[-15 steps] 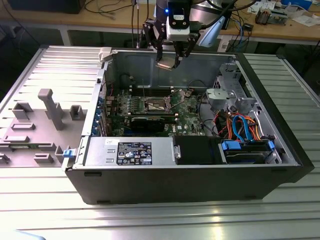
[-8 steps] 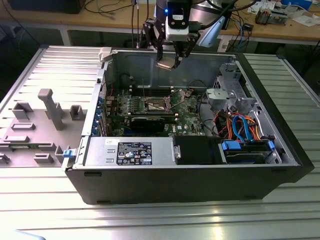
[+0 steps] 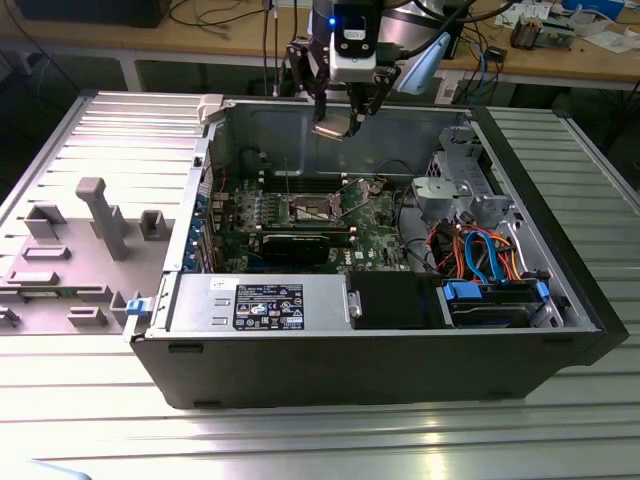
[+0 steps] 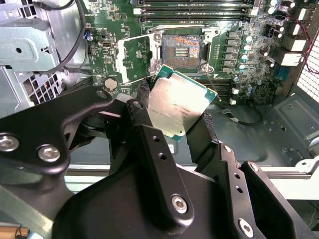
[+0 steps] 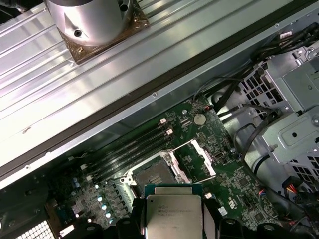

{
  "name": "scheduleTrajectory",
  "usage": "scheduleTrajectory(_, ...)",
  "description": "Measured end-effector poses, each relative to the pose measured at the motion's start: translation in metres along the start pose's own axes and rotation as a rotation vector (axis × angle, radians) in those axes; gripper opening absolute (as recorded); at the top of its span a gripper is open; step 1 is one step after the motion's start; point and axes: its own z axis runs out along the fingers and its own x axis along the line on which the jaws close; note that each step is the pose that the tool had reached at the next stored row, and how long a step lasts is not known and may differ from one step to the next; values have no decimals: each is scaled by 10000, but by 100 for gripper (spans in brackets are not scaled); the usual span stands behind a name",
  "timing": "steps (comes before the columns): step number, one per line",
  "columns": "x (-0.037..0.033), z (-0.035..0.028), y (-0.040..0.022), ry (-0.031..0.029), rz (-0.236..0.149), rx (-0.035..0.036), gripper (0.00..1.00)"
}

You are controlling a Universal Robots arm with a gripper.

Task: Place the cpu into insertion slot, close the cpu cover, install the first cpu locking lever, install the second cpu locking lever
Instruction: 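Place the cpu into insertion slot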

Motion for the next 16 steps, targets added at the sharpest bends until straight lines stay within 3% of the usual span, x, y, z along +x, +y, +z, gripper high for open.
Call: scheduleTrajectory(16, 0, 0, 0, -24, 274, -4, 55)
